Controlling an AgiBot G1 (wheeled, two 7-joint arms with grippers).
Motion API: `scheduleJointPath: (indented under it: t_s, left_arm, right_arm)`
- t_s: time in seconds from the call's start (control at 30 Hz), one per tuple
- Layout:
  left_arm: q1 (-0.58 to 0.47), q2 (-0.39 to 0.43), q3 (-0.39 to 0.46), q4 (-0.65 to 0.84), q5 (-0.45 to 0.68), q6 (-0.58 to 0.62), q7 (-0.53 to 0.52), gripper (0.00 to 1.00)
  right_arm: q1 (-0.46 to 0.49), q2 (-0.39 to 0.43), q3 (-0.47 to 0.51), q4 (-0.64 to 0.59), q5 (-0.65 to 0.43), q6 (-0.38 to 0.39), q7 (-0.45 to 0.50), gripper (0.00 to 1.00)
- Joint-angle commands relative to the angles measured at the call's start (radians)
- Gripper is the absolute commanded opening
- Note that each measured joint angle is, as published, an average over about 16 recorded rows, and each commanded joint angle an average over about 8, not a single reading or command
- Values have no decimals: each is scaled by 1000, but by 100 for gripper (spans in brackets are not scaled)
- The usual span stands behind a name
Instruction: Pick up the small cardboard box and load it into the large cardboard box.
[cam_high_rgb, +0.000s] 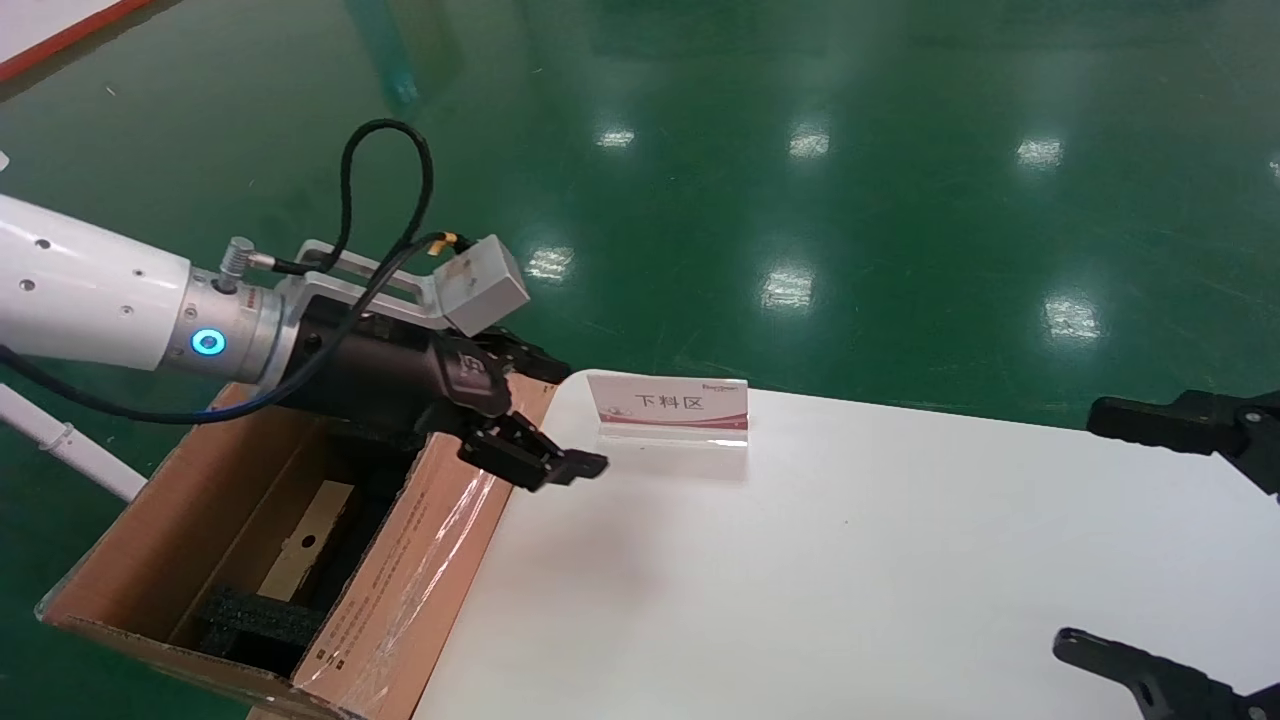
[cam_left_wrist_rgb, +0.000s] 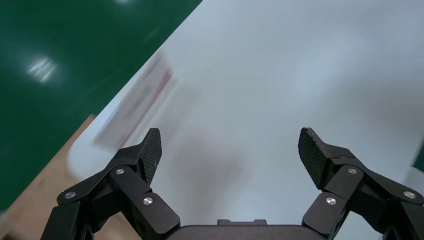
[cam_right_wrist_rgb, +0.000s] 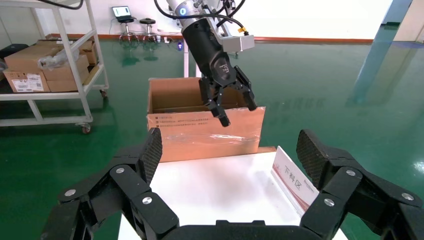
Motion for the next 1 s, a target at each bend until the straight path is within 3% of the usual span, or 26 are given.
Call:
scheduleJointPath:
  t_s: [0.03, 1.0]
  left_arm:
    - [43, 9, -58, 0, -18, 19, 26, 100]
    - [678, 134, -905, 0, -288, 300, 406, 100]
  right_arm:
    - [0, 0, 0, 0, 0, 0, 0, 100]
    - [0, 1, -1, 0, 1, 1, -1, 100]
